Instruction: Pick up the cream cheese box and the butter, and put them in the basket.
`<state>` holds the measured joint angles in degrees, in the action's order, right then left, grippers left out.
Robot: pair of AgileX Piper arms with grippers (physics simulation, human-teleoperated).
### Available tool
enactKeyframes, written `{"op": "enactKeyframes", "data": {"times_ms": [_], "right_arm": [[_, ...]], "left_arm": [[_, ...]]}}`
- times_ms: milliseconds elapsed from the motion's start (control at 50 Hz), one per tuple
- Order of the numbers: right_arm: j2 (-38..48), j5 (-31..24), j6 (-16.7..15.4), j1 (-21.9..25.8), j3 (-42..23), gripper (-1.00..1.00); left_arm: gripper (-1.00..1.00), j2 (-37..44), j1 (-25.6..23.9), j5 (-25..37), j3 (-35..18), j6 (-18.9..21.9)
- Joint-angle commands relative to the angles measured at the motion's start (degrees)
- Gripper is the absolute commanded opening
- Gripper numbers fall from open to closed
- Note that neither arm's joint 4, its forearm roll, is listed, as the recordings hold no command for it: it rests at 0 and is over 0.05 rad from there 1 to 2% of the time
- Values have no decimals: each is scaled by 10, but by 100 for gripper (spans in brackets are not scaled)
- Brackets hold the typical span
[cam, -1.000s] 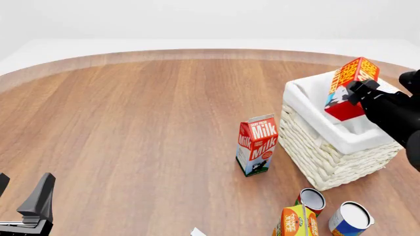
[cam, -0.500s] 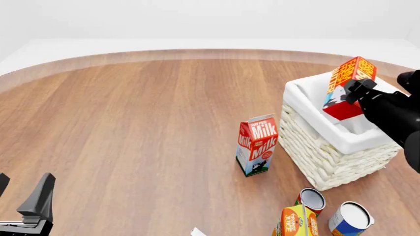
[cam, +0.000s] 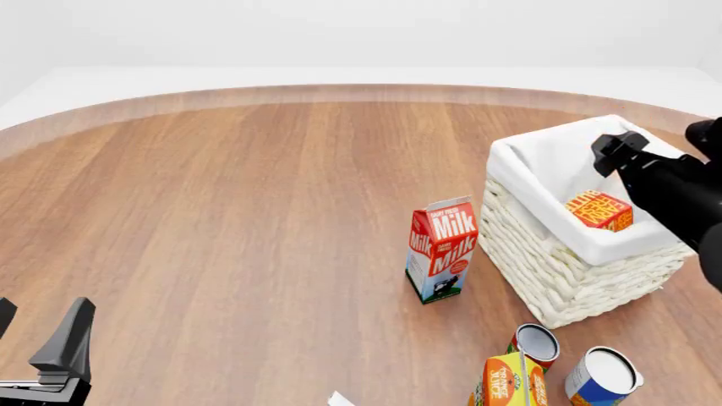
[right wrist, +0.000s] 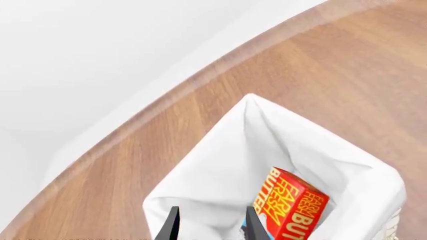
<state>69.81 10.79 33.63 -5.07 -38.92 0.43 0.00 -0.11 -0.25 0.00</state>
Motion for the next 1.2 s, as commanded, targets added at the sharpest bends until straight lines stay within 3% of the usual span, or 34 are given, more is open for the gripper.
{"op": "enactKeyframes", "data": {"times_ms": [20, 200, 500, 800, 980, 1080, 1120, 1200], "right_arm": [[-20, -26, -15, 2, 3, 100], [-62, -62, -19, 34, -5, 100], [-169, -191, -58, 123, -66, 100], [-179, -235, -90, 164, -103, 100], [-200, -286, -128, 225, -127, 100], [-195, -295, -114, 243, -126, 100], [-191, -322, -123, 268, -150, 100], [-184, -323, -131, 286, -150, 100]], "left_arm": [[100, 0, 0, 0, 0, 0], [100, 0, 0, 0, 0, 0], [100, 0, 0, 0, 0, 0], [100, 0, 0, 0, 0, 0], [100, 0, 0, 0, 0, 0], [100, 0, 0, 0, 0, 0], [100, 0, 0, 0, 0, 0], [100, 0, 0, 0, 0, 0]]}}
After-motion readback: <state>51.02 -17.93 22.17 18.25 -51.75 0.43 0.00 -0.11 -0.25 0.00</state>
